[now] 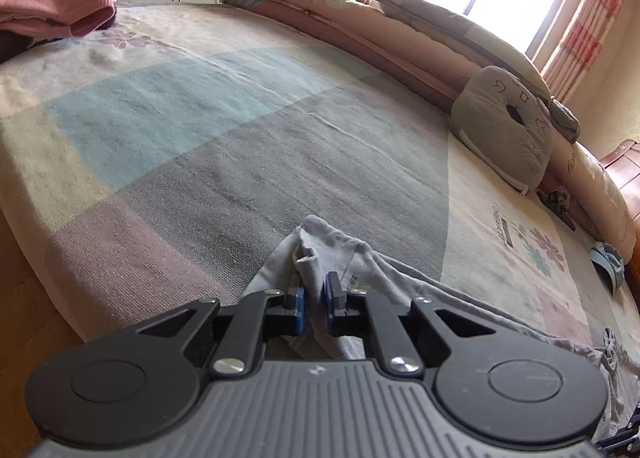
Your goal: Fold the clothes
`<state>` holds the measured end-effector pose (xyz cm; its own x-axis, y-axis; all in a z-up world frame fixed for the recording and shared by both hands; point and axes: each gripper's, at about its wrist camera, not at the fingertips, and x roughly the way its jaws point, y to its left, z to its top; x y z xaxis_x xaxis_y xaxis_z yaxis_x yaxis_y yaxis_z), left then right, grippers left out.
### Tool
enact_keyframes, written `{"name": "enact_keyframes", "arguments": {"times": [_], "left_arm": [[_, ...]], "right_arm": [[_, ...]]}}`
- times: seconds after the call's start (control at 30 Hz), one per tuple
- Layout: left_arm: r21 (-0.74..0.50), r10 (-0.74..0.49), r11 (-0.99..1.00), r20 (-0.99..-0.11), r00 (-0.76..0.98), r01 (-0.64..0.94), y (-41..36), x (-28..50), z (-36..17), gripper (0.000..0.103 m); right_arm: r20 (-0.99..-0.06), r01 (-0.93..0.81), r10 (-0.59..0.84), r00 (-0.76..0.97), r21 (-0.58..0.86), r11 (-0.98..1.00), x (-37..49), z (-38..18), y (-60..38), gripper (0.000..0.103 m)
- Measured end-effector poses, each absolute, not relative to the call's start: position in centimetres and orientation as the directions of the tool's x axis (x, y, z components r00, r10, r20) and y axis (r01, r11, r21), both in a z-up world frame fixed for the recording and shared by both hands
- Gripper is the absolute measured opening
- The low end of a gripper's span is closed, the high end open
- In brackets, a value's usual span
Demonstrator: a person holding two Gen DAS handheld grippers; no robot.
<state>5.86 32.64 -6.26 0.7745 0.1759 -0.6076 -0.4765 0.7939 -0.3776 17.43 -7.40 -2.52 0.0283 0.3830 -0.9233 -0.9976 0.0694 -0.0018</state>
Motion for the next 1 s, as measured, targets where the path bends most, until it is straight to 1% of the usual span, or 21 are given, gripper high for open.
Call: {"name": "enact_keyframes", "arguments": {"times": [0.03,0.1,0.23,0.33,0.43,0.57,0.77,1.0], "left_arm": [[-0.383,0.176,0.792,-0.604,0.778,-0.476,32.7,5.8,-6.2,0.008],[-0.386,0.177,0.794,-0.592,0.786,-0.47,32.8,5.7,-6.0,0.008],[-0.399,0.174,0.788,-0.586,0.792,-0.469,33.1,5.6,-6.2,0.008],[-0.409,0.173,0.783,-0.581,0.796,-0.468,33.3,5.5,-6.4,0.008],[-0.424,0.167,0.771,-0.584,0.794,-0.475,33.5,5.2,-7.0,0.008],[-0.442,0.161,0.758,-0.586,0.794,-0.48,33.6,4.9,-7.6,0.008],[-0.461,0.157,0.748,-0.576,0.802,-0.477,33.7,4.9,-8.0,0.008],[-0.469,0.146,0.753,-0.566,0.811,-0.462,33.8,4.7,-8.2,0.008]], "right_arm": [[-0.925,-0.998,0.379,0.022,0.004,0.068,17.5,-2.5,-7.4,0.011],[-0.923,-0.998,0.385,0.009,0.015,0.06,17.5,-2.2,-7.3,0.02],[-0.897,-0.995,0.442,-0.005,0.048,0.087,19.0,-0.5,-6.9,0.026],[-0.854,-0.991,0.521,0.004,0.066,0.115,21.1,1.0,-5.5,0.026],[-0.807,-0.994,0.591,0.008,0.06,0.094,23.2,1.7,-2.3,0.026],[-0.769,-0.992,0.636,-0.057,0.113,0.047,26.2,0.7,3.6,0.026],[-0.779,-0.982,0.603,-0.17,0.182,-0.042,26.4,-2.3,11.5,0.026],[-0.769,-0.964,0.592,-0.24,0.261,-0.052,27.9,-3.2,13.8,0.026]]}}
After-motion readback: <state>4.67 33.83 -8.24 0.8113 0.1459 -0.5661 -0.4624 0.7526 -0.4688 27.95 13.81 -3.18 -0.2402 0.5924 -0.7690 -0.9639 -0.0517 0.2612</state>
